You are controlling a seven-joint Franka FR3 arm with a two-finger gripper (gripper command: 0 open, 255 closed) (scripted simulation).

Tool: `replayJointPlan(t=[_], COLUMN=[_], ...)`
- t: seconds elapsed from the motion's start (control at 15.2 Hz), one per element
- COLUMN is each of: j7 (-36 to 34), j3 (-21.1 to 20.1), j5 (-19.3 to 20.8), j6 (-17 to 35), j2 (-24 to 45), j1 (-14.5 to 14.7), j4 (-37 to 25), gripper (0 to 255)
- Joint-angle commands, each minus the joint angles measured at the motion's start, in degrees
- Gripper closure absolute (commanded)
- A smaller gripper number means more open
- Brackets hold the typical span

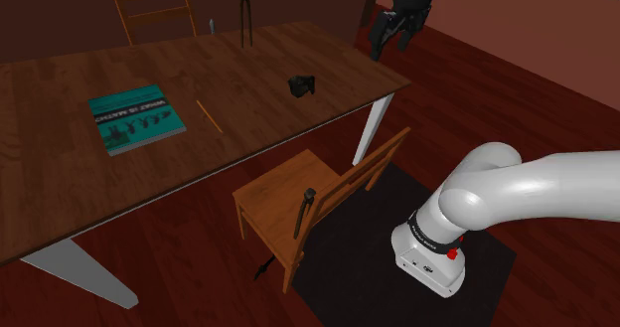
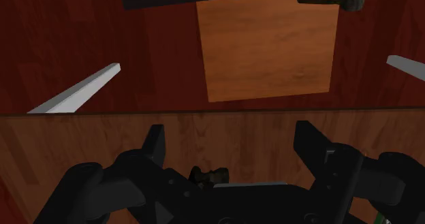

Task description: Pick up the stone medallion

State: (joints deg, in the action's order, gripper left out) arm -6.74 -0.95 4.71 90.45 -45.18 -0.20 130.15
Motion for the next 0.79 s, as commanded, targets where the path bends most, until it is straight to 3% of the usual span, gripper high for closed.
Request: replayJointPlan(t=[0.0, 0.73], j7=[0.0, -20.2], j3=[0.0, 2.8], j5=[0.0, -14.6], j6=[0.0, 18.4], j2=[0.0, 18.9], j1=[0.0, -5.0], j4=[0.0, -1.2], gripper=[0, 0])
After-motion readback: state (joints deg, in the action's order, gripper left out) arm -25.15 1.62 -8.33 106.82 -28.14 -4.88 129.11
